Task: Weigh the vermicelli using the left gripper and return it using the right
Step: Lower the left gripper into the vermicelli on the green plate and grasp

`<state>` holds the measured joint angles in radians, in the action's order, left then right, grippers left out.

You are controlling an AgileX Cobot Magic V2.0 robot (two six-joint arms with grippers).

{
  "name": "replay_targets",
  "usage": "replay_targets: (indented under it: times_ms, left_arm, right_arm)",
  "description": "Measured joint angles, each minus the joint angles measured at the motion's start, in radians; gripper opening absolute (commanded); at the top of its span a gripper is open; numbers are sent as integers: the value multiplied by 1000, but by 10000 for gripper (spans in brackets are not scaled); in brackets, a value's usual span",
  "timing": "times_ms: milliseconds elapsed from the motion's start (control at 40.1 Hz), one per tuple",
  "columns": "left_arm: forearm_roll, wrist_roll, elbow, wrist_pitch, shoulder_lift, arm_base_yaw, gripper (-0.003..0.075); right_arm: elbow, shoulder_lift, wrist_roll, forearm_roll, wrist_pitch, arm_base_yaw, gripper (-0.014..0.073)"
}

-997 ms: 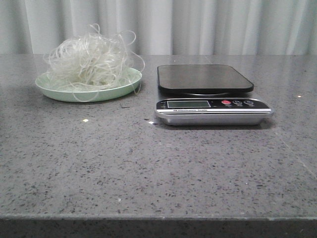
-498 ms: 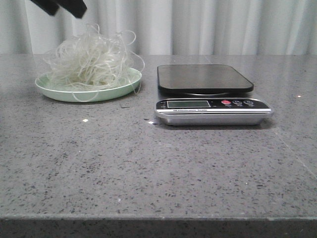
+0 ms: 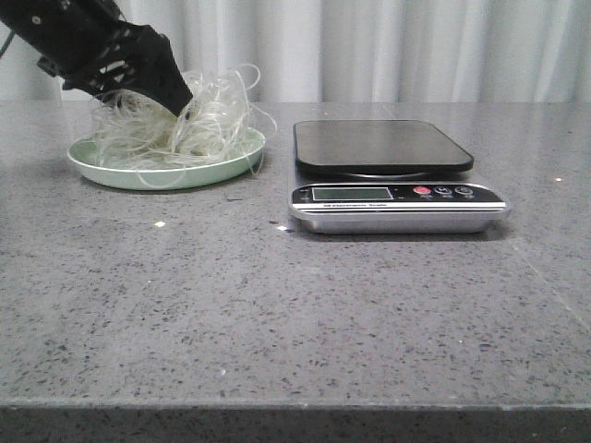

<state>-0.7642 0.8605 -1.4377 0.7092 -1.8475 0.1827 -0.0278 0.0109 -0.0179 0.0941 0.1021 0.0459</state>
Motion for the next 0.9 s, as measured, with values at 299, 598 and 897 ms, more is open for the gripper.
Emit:
replay_targets:
  times_ms: [299,598,897]
  left_arm:
    - [-15,0,-2,-3,-19,0,250]
    - [-15,3,-2,10,-21,0,146]
    - [-8,4,-2,33,4,0,141]
  right_arm:
    - [0,0,0,0,0,0,151]
    - [0,0,0,0,0,0,151]
    - [0,0,0,0,0,0,151]
